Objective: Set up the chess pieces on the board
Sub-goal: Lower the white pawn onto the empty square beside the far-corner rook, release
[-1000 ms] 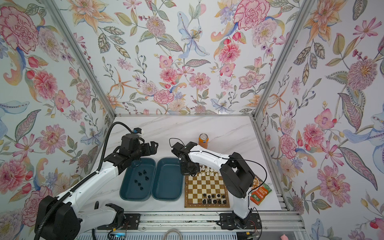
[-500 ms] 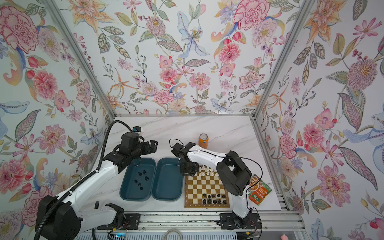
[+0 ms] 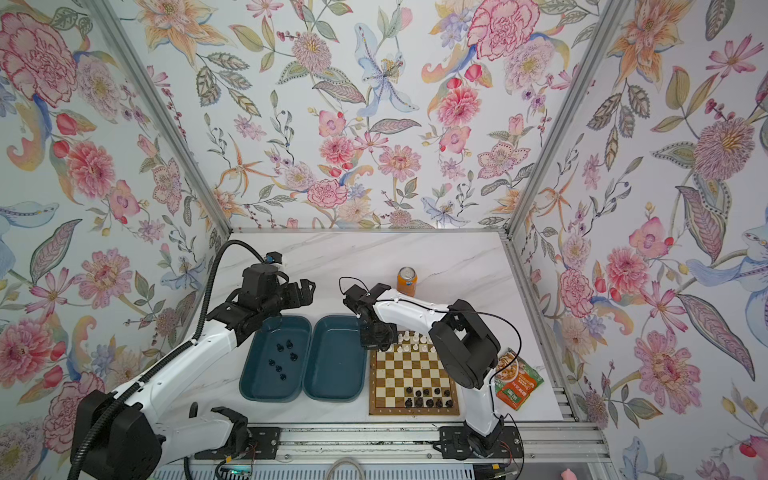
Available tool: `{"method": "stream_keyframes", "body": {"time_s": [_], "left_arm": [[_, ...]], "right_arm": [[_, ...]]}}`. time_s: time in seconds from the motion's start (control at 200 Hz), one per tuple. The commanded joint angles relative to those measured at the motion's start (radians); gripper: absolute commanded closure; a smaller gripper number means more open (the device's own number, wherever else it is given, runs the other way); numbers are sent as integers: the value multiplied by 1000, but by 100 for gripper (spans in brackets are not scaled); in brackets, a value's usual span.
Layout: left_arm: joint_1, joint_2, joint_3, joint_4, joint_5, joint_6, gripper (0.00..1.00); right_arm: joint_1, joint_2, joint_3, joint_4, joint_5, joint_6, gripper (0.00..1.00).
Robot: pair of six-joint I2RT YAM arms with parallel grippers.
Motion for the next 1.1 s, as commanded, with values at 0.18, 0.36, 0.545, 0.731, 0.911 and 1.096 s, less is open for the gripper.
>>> {"method": "stream_keyframes", "body": {"time_s": [0.18, 0.36, 0.545, 0.731, 0.911, 1.096], "left_arm": [[-1, 5, 39, -21, -25, 26, 5], [3, 7, 38, -20, -22, 26, 5], [7, 10, 42, -16, -21, 28, 5], [9, 5, 41, -20, -19, 27, 5], [10, -1, 37, -23, -22, 27, 5], [10, -1, 38, -20, -24, 26, 5]], "right_arm": [[-10, 25, 29, -8, -3, -10, 87], [-12, 28, 25, -8, -1, -7, 87], [-14, 32, 24, -7, -1, -5, 84], [-14, 22, 18, -3, -2, -2, 80], [-14, 4, -2, 12, -7, 5, 77], [-13, 4, -5, 12, -5, 7, 77]]}}
